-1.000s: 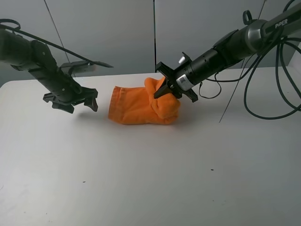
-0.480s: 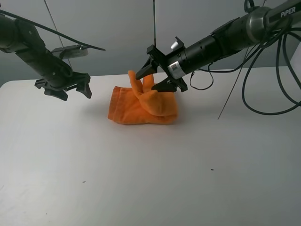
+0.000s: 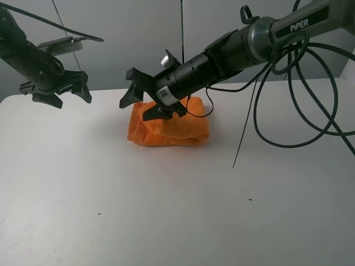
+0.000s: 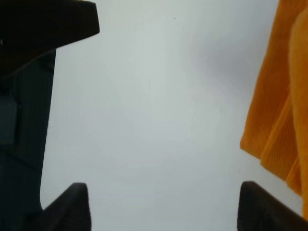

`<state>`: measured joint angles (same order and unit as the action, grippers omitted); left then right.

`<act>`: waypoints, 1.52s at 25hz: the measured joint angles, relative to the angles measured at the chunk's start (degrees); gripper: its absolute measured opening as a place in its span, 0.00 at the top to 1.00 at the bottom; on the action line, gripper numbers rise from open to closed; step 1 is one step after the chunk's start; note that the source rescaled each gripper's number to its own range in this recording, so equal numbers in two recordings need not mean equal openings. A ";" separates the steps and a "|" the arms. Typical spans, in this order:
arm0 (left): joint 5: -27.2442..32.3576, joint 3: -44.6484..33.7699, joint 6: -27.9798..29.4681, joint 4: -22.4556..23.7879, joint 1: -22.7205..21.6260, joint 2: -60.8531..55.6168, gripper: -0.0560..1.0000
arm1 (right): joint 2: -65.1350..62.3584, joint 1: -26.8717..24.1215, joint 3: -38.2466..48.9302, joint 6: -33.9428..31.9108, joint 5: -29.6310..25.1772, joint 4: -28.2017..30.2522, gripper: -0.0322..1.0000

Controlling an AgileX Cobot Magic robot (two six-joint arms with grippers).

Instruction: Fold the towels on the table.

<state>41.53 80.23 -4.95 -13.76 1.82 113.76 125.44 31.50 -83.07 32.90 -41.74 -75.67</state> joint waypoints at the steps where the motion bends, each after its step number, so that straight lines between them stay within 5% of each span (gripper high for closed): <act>1: 0.26 0.00 -0.23 -0.50 0.00 0.00 0.00 | 0.00 0.23 0.00 0.77 0.00 0.00 0.31; 8: 3.52 0.00 -1.78 -1.72 0.00 -3.05 0.00 | -5.00 -1.34 0.00 4.19 0.00 4.87 0.30; 22: 7.39 -9.53 -3.83 -0.62 0.00 -24.35 0.00 | -24.86 -12.80 2.92 -11.67 -4.31 43.79 0.01; 31: 6.55 -21.38 -3.94 -0.40 0.00 -41.02 0.00 | -41.85 -12.94 21.98 -13.15 4.03 47.67 0.00; 38: 6.97 -29.30 -3.94 -0.40 0.00 -56.80 0.00 | -56.91 -12.94 34.85 -13.57 4.13 48.15 0.00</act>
<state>48.50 50.93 -8.89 -14.16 1.82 56.95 68.53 18.56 -48.22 19.33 -37.61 -27.52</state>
